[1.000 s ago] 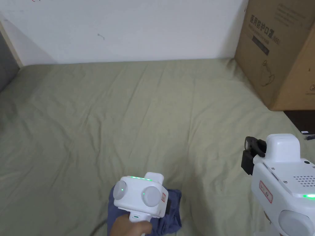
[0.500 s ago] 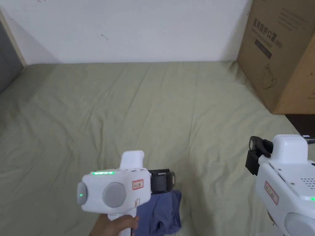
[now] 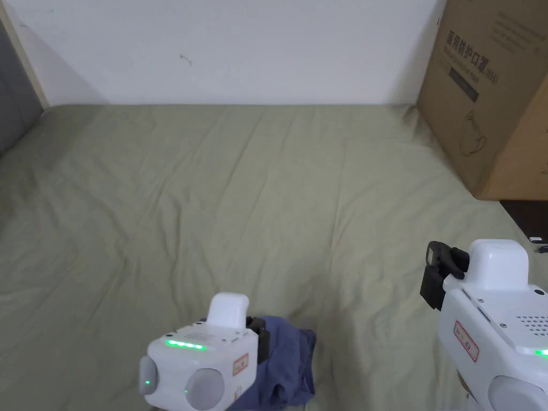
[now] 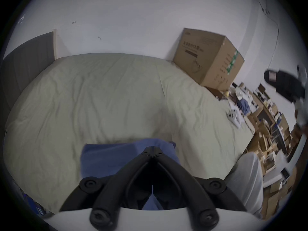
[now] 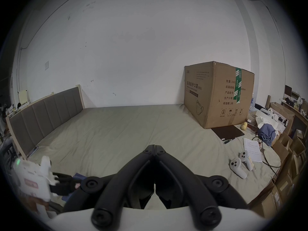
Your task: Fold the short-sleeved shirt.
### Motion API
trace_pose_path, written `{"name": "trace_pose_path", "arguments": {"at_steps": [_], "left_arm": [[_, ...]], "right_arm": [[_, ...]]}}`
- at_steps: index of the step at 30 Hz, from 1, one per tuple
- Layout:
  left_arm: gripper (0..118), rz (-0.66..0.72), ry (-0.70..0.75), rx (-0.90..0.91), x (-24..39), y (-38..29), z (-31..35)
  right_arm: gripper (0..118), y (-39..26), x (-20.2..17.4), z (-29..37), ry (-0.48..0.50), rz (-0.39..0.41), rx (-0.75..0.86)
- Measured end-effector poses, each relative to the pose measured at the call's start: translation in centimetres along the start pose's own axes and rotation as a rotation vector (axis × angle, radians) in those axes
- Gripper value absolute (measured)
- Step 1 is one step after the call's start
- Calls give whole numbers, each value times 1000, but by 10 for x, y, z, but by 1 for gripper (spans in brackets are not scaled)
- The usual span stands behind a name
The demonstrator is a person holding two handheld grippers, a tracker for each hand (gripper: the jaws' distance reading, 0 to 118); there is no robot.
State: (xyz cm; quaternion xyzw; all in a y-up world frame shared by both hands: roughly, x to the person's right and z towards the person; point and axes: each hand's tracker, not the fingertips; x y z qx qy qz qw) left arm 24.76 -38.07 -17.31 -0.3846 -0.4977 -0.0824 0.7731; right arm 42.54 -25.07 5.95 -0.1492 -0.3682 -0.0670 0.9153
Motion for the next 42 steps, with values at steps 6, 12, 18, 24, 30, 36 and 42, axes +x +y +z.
{"name": "trace_pose_path", "arguments": {"at_steps": [6,12,18,24,30,36,42], "left_arm": [[0,-57,1,-121,19,-23,-49],[0,23,26,-148,26,-43,-88],[0,-16,39,-136,31,-40,-78],[0,-51,-19,87,28,0,-13],[0,-124,35,341,8,60,72],[0,-137,155,511,-25,95,140],[0,-176,334,663,-56,100,179]], "right_arm": [[0,-2,9,-2,-20,0,-12],[0,-7,23,-3,-48,-8,-33],[0,-10,27,-4,-65,-17,-44],[0,0,14,3,-36,-27,1],[0,18,-12,12,5,-25,74],[0,36,-40,20,28,-5,154],[0,46,-64,24,31,43,213]]}}
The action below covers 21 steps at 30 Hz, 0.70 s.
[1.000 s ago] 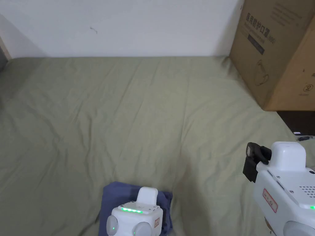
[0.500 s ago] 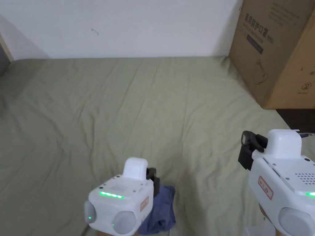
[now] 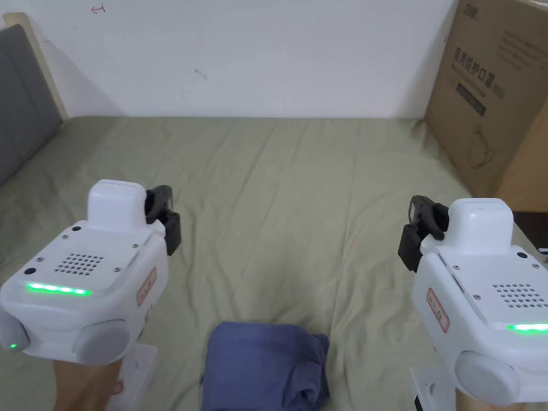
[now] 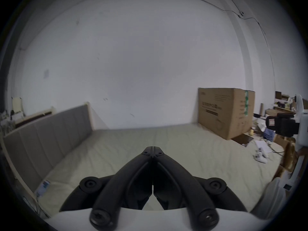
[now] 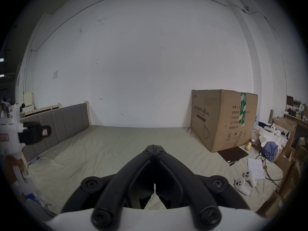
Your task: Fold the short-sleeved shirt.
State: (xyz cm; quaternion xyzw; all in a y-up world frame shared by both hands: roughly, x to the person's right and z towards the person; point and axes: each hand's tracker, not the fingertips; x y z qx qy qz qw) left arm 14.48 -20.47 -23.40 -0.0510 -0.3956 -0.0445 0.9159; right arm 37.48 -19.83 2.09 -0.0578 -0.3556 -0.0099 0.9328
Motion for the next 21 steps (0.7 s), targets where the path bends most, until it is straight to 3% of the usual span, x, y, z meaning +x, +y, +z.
{"name": "trace_pose_path", "arguments": {"at_steps": [11,18,21], "left_arm": [[0,32,94,15,-31,-13,14],[0,49,98,6,-35,-17,13],[0,60,96,0,-36,-19,13]], "right_arm": [[0,-1,-26,0,33,57,22],[0,-10,-33,-6,54,45,-2],[0,-28,-42,-16,112,30,-72]]}}
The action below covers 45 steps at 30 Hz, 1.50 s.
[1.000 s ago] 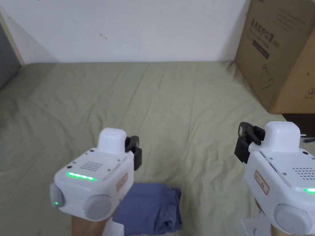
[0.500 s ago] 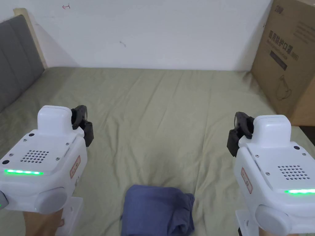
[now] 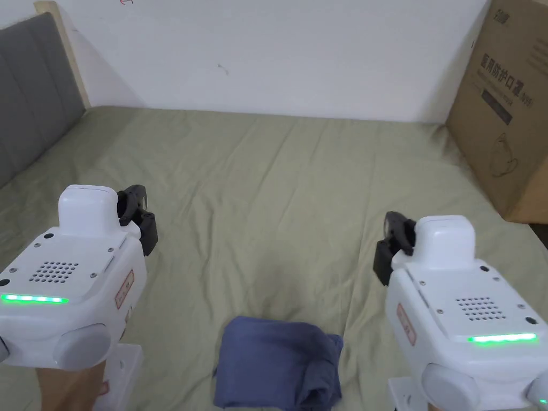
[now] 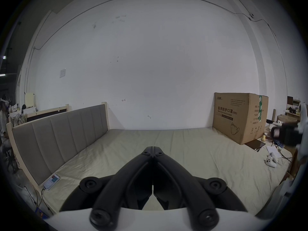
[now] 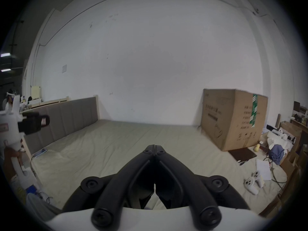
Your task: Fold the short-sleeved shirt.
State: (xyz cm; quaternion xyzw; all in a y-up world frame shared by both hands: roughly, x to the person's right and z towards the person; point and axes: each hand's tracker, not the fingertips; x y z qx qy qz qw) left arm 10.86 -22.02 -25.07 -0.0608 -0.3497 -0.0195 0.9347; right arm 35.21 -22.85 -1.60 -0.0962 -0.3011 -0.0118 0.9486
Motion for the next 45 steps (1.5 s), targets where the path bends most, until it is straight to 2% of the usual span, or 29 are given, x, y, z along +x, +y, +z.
{"name": "trace_pose_path", "arguments": {"at_steps": [6,9,11,14,20,22,24,25,26,28,29,30,31,32,37,38,39,40,41,42,45], "left_arm": [[0,26,-8,-30,-3,-9,-3],[0,52,-31,-67,-3,-16,-6],[0,64,-38,-85,-3,-22,-7],[0,86,-60,-127,-4,-33,-8],[0,197,-133,-314,-4,-73,-23],[0,257,-159,-413,-4,-92,-35],[2,336,-170,-550,-3,-116,-48],[11,386,-188,-622,-3,-129,-54],[28,429,-211,-680,-3,-140,-59],[80,523,-253,-794,1,-163,-67],[80,534,-264,-860,4,-172,-72],[89,551,-276,-919,8,-180,-76],[106,565,-289,-962,12,-188,-78],[112,572,-310,-977,14,-194,-80],[109,593,-371,-1031,21,-215,-97],[101,604,-381,-1046,22,-218,-100],[88,628,-408,-1056,22,-222,-102],[61,663,-428,-1050,21,-224,-103],[43,699,-432,-1051,21,-227,-105],[42,698,-412,-1071,22,-229,-108],[25,639,-416,-1049,24,-220,-107]], "right_arm": [[0,-78,-35,-31,79,8,-189],[0,-120,-55,-42,141,59,-317],[0,-141,-63,-48,165,64,-365],[0,-169,-68,-56,147,78,-427],[0,-226,-55,-75,110,49,-628],[0,-236,-48,-73,110,31,-577],[0,-231,-50,-74,110,46,-579],[0,-229,-51,-75,117,68,-585],[0,-229,-52,-75,121,82,-587],[0,-229,-50,-74,126,74,-586],[0,-228,-47,-74,131,55,-585],[0,-228,-46,-73,133,37,-584],[0,-228,-45,-74,135,26,-585],[0,-228,-43,-73,138,21,-586],[0,-227,-42,-73,145,0,-588],[0,-227,-41,-73,146,-7,-589],[0,-227,-40,-73,148,-14,-591],[0,-226,-39,-74,151,-22,-594],[0,-225,-37,-75,154,-31,-597],[0,-222,-36,-75,159,-41,-603],[0,-212,-29,-77,183,-83,-608]]}}
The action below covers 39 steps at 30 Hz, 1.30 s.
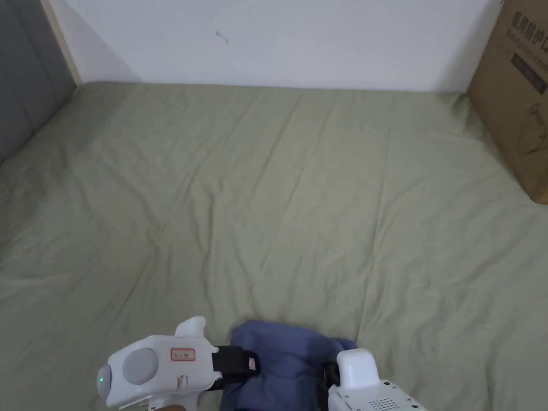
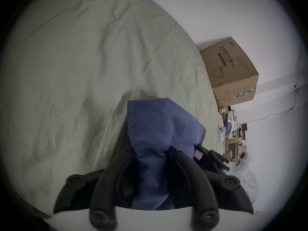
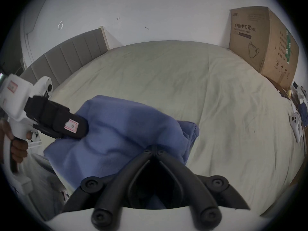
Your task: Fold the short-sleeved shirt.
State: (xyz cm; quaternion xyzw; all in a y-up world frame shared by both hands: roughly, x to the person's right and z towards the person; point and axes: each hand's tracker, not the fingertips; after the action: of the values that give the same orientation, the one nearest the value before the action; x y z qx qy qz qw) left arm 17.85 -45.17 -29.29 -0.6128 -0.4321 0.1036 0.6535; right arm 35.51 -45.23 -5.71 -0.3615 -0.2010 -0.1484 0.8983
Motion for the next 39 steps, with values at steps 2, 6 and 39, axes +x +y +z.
{"name": "trace_pose_path", "arguments": {"at_steps": [2,6,39], "left_arm": [[22,-49,20,-1,4,5,7],[22,-154,79,37,-2,27,39],[99,-89,695,236,-193,184,269]], "right_arm": [[0,9,-2,11,-3,10,40],[0,37,-9,34,-4,47,124],[0,139,-54,43,-9,153,306]]}}
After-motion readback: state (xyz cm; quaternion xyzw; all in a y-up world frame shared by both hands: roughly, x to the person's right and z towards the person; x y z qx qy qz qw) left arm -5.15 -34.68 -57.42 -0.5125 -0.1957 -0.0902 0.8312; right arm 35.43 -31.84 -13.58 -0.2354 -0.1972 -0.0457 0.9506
